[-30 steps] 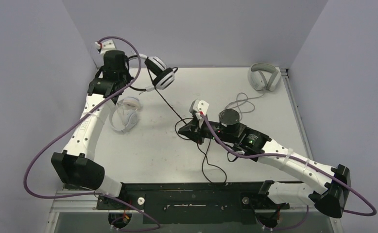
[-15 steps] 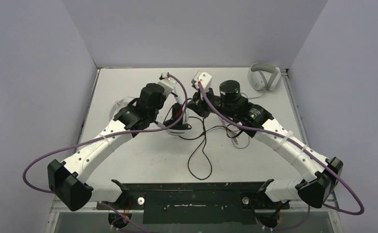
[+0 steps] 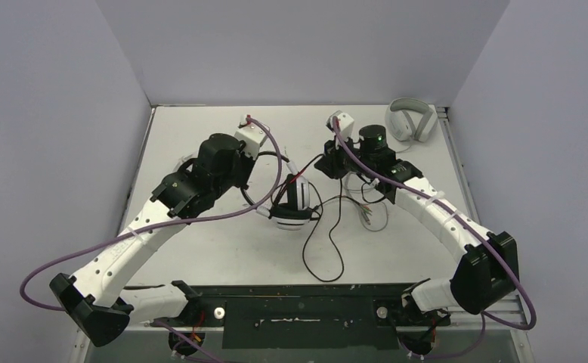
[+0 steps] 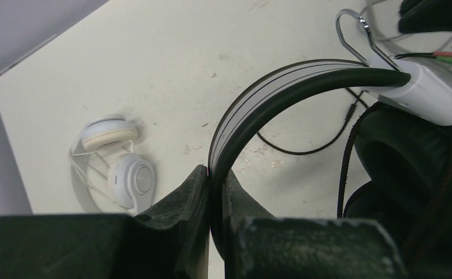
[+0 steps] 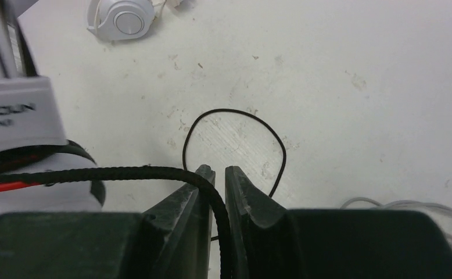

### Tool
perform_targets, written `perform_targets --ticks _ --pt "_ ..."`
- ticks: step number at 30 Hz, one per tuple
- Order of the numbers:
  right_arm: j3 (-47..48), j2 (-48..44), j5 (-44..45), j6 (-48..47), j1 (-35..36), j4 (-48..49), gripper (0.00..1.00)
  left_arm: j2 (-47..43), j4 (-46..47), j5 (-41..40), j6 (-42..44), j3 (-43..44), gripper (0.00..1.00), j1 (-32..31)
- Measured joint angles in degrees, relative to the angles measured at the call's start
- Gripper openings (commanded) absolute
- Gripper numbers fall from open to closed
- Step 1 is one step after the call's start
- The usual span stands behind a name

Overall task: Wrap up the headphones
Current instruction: Wrap the headphones cable around the headphones.

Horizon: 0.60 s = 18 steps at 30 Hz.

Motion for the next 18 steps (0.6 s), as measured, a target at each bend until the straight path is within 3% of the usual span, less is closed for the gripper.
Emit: perform_targets --ticks 18 --pt "-23.61 -6.12 -12.55 13.18 -1.97 38.58 0.26 0.22 -5.42 17.25 -28.96 11.72 0.00 0.00"
